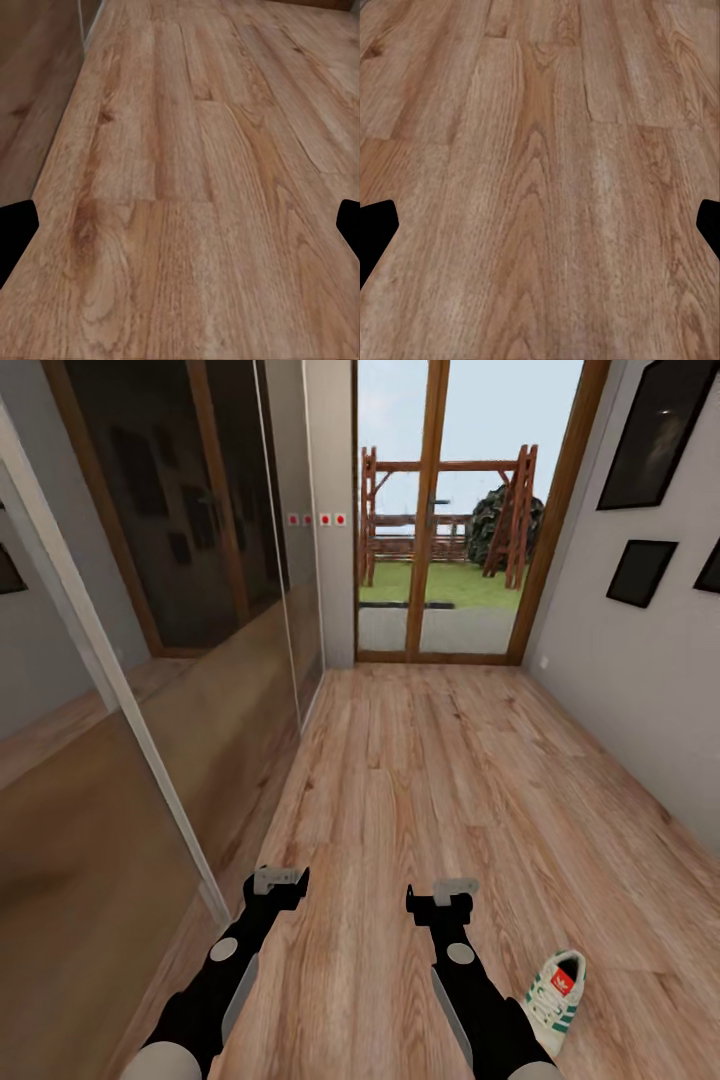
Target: Pick up the two gym shoes and the two sandals from the corridor floor and place them onto the hallstand (shoe rack) in the corridor, making sure they are on the rack and not on the floor. Arrange them so the two gym shoes are next to each other and the two sandals are next to each other.
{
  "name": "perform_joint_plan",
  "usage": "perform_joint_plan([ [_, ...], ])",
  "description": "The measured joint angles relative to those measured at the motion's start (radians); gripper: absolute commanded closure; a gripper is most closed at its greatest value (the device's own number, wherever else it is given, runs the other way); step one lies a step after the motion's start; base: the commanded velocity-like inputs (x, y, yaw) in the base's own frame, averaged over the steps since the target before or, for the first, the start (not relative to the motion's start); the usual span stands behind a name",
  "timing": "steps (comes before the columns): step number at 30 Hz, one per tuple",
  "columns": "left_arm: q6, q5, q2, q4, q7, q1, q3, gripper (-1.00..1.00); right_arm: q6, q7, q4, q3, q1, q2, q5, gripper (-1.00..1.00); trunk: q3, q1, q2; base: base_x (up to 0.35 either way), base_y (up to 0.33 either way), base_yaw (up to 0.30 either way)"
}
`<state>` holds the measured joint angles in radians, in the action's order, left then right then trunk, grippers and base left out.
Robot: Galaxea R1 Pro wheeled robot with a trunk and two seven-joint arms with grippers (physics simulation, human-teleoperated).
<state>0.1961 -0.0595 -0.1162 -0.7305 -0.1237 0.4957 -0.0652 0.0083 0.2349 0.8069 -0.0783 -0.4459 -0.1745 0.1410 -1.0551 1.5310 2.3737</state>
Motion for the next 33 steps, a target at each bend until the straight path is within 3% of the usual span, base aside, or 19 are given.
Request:
perform_joint_plan([
  [8, 0.002, 0.0, 0.0, 0.0, 0.0, 0.001, 0.0, -1.0, 0.0, 0.0, 0.002, 0.0, 0.0, 0.0, 0.0, -1.0, 0.0, 0.0, 0.0, 0.044, 0.0, -0.01],
  [18, 0.002, 0.0, 0.0, 0.0, 0.0, 0.001, 0.0, -1.0, 0.0, 0.001, 0.002, 0.0, 0.0, 0.0, 0.0, -1.0, 0.0, 0.0, 0.0, 0.265, 0.0, -0.001],
  [33, 0.003, 0.0, 0.0, 0.0, 0.0, 0.001, 0.0, -1.0, 0.0, 0.0, 0.002, 0.0, 0.0, 0.0, 0.0, -1.0, 0.0, 0.0, 0.0, 0.059, 0.018, -0.046],
])
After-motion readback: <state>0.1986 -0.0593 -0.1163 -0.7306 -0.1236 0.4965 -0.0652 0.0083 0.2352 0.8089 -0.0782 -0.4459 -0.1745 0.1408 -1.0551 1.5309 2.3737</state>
